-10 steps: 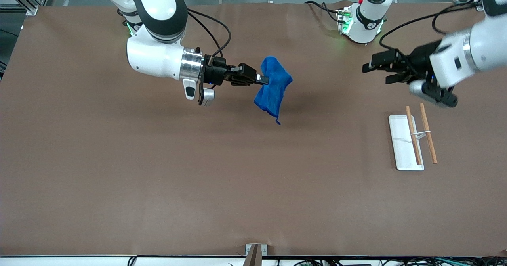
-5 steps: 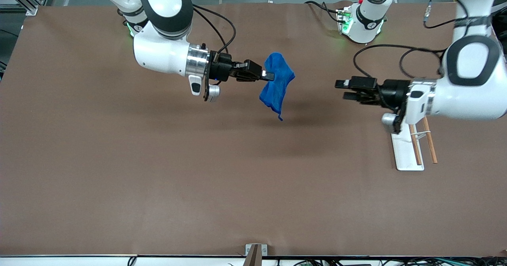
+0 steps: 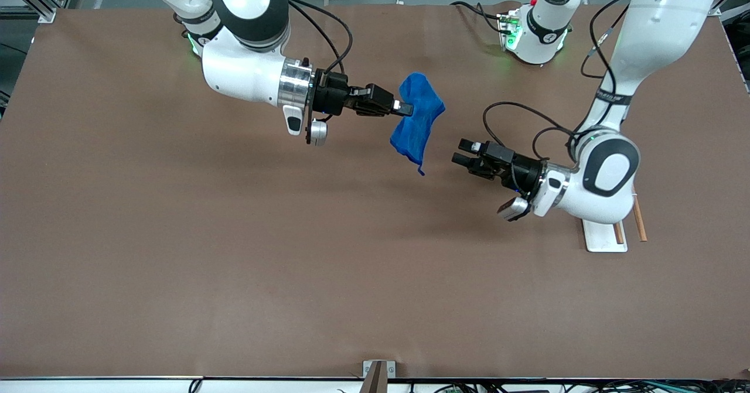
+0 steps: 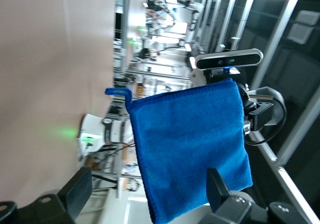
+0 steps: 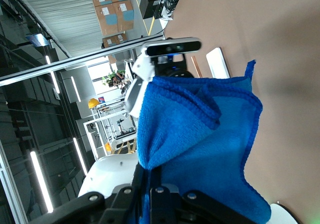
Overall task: Right arm passes towel to left arm to hang
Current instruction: 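Hold the towel with the right gripper while the left gripper approaches, then grasp the towel with the left gripper and open the right gripper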
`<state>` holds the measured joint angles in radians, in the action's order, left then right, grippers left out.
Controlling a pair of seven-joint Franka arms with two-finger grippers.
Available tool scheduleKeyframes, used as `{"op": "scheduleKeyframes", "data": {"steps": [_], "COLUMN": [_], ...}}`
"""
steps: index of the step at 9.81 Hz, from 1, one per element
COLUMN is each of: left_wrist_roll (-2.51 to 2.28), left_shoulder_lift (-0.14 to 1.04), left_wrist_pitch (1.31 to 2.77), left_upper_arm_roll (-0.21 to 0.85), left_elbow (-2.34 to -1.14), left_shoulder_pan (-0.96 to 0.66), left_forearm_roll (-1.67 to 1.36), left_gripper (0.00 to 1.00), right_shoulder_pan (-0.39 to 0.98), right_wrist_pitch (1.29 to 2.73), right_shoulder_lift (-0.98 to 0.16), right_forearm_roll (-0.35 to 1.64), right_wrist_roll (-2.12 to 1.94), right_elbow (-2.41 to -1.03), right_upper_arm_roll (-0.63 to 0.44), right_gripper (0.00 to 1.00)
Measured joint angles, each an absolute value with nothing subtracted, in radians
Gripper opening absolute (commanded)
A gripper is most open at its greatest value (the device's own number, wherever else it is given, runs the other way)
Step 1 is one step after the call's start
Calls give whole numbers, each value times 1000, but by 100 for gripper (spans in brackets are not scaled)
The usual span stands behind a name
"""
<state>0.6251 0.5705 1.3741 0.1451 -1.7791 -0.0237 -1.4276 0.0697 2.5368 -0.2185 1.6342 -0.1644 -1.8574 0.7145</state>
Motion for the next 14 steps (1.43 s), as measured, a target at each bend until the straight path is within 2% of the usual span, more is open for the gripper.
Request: {"op": "scheduleKeyframes", "data": {"steps": [2, 6, 7, 8, 9, 10, 11, 14], "left_wrist_roll": [643, 736, 755, 767, 780, 790, 801, 811], "left_shoulder_lift": [581, 599, 607, 612, 613, 613, 613, 613], "left_wrist_pitch": [1316, 1307, 1306, 1306, 1305, 1303, 1300, 1300], "left_upper_arm_roll": [155, 223, 234, 241, 246, 246, 246, 246], "left_elbow": [-1823, -1883, -1896, -1905, -1908, -1908, -1908, -1898], "left_shoulder_pan": [-22, -24, -26, -28, -28, -27, -24, -20], "left_forearm_roll": [-1490, -1563, -1581, -1592, -1598, -1601, -1604, -1608], "left_gripper": [100, 100, 87, 70, 44, 25, 2, 0], "right_shoulder_pan": [72, 75, 77, 79, 79, 79, 79, 79], "right_wrist_pitch": [2537, 2538, 2538, 2538, 2538, 2538, 2539, 2539], "right_shoulder_lift": [-223, -240, -241, -241, -241, -241, -242, -245], "right_forearm_roll": [1636, 1636, 1636, 1636, 1636, 1636, 1636, 1636], "right_wrist_roll": [-164, -165, -165, -165, -165, -165, -164, -164], "right_elbow": [-1855, -1852, -1852, -1851, -1850, -1847, -1844, -1840], "right_upper_arm_roll": [715, 716, 717, 718, 718, 719, 719, 719], "right_gripper": [0, 0, 0, 0, 0, 0, 0, 0]}}
